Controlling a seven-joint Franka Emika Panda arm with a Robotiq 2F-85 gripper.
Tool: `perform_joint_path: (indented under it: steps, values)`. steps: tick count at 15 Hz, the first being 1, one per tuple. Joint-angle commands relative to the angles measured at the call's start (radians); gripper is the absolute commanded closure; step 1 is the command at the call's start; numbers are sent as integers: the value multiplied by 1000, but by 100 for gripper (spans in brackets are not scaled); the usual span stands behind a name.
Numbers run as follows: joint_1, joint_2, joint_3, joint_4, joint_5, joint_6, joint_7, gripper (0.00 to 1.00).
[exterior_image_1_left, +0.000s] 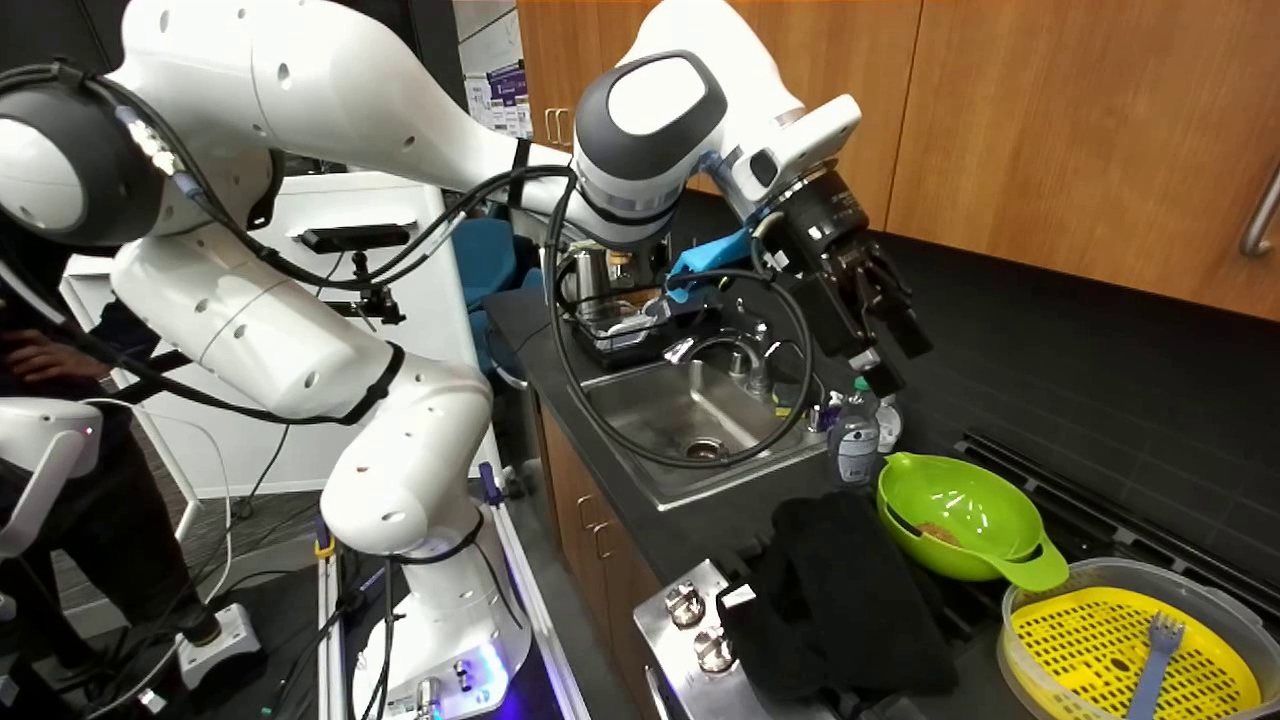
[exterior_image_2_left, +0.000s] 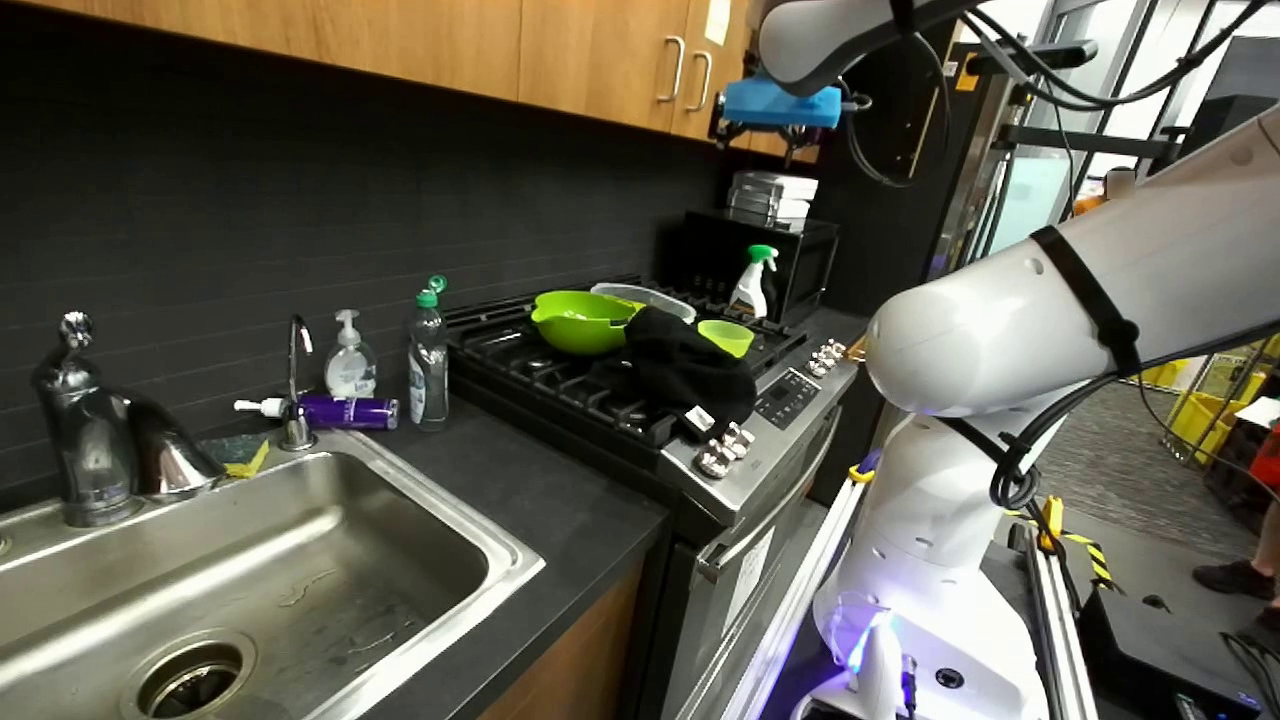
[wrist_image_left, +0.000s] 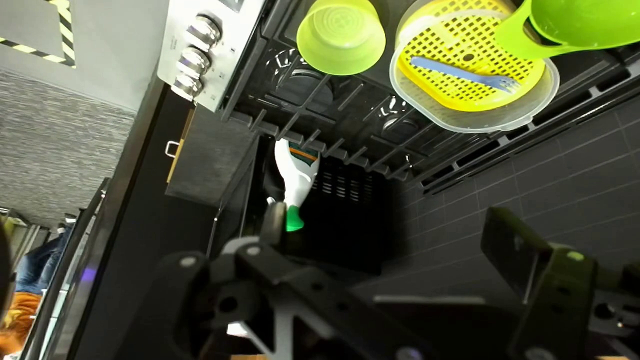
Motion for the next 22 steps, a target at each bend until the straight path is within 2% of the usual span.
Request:
perform_joint_path:
  steps: [1,5,12,16,18,22]
  values:
    - [14,1,-10,4,-9,-7,5,0]
    - [-11,20,-1,31,-48,47,39,0]
    - [-128,67,-21,123,-295,270,216,0]
    - [-157,91,-45,161,-387,319,324,0]
    - [-146,105,-69,177,-386,308,351,0]
    - [-118,135,-145,217,-300,272,347,0]
